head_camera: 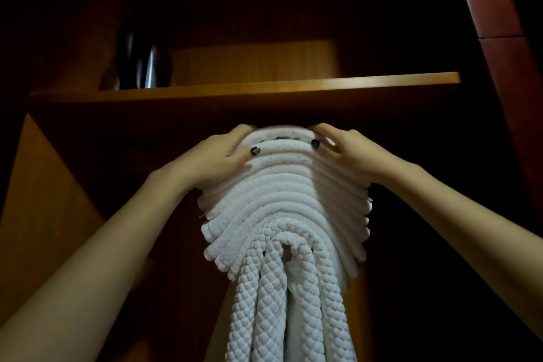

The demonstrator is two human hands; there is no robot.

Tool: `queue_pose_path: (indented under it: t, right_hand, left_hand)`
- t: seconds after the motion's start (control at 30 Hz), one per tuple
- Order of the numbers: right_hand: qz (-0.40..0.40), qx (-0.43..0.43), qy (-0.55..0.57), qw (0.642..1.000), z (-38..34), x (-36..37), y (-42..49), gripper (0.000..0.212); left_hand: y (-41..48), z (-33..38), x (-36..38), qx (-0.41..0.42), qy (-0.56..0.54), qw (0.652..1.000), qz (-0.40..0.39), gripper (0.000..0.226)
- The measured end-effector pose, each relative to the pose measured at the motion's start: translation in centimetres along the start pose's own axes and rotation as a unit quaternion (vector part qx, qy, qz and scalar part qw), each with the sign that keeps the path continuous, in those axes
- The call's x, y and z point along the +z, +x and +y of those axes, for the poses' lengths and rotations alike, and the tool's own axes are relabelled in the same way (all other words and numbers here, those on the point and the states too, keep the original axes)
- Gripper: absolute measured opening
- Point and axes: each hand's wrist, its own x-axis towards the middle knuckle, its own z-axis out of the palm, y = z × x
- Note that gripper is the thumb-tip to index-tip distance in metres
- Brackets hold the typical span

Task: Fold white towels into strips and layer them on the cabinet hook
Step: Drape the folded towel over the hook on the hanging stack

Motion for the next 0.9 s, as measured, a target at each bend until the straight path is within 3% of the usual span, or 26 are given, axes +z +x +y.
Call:
queue_pose_path:
  t: [0.1,0.4,0.5,0.67,0.77,0.9]
  right_hand:
    - [0.01,-0.014,-0.021,1.0,-0.3,0.3,0.6,0.027]
    - [0.013,0.032,0.011,0.999,1.3,1.0,0.9,0.032]
    - [0.014,0.027,0.026,0.999,1.6,1.1,-0.7,0.027]
    - [-0.005,0.021,0.003,1.0,0.6,1.5,-0.9,0.053]
    - [-0.007,0.021,0.006,1.0,0.7,1.8,-0.9,0.048]
    - [-0.025,0.03,-0.02,0.999,-0.1,0.8,-0.9,0.046]
  left_hand:
    - [1.2,0.9,0.8,0.026,0.009,1.0,-0.01,0.023]
    - [1.2,-1.5,2.3,-0.018,-0.062,0.997,0.043,0.044]
    - [0.3,-1.4,2.0,0.002,-0.034,0.999,0.026,0.04]
    - [1.5,-0.7,1.5,-0.002,0.008,0.999,-0.036,0.042]
    - [0.5,-0.4,2.3,-0.018,-0.01,0.999,-0.027,0.051]
    - [0.1,1.2,1.3,-0.042,0.056,0.996,-0.054,0.049]
